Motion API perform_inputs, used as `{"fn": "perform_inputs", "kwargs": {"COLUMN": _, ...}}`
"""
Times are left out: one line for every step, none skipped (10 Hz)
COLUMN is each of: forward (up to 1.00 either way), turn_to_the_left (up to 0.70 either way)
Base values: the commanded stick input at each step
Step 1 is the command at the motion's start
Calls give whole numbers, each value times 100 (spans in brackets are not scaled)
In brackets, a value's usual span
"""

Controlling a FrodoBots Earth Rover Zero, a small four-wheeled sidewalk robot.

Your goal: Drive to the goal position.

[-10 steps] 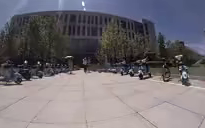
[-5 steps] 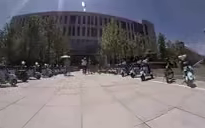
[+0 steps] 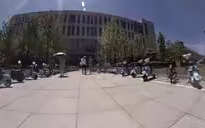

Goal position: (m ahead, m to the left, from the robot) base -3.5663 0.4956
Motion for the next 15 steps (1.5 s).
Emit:
{"fn": "perform_inputs", "kwargs": {"forward": 53, "turn_to_the_left": 0}}
{"fn": "perform_inputs", "kwargs": {"forward": 53, "turn_to_the_left": 0}}
{"fn": "perform_inputs", "kwargs": {"forward": 53, "turn_to_the_left": 0}}
{"fn": "perform_inputs", "kwargs": {"forward": 54, "turn_to_the_left": 0}}
{"fn": "perform_inputs", "kwargs": {"forward": 54, "turn_to_the_left": 0}}
{"fn": "perform_inputs", "kwargs": {"forward": 53, "turn_to_the_left": 0}}
{"fn": "perform_inputs", "kwargs": {"forward": 54, "turn_to_the_left": 0}}
{"fn": "perform_inputs", "kwargs": {"forward": 49, "turn_to_the_left": 0}}
{"fn": "perform_inputs", "kwargs": {"forward": 42, "turn_to_the_left": 0}}
{"fn": "perform_inputs", "kwargs": {"forward": 28, "turn_to_the_left": 0}}
{"fn": "perform_inputs", "kwargs": {"forward": 10, "turn_to_the_left": 0}}
{"fn": "perform_inputs", "kwargs": {"forward": 9, "turn_to_the_left": 0}}
{"fn": "perform_inputs", "kwargs": {"forward": 9, "turn_to_the_left": 0}}
{"fn": "perform_inputs", "kwargs": {"forward": 9, "turn_to_the_left": 0}}
{"fn": "perform_inputs", "kwargs": {"forward": 8, "turn_to_the_left": 0}}
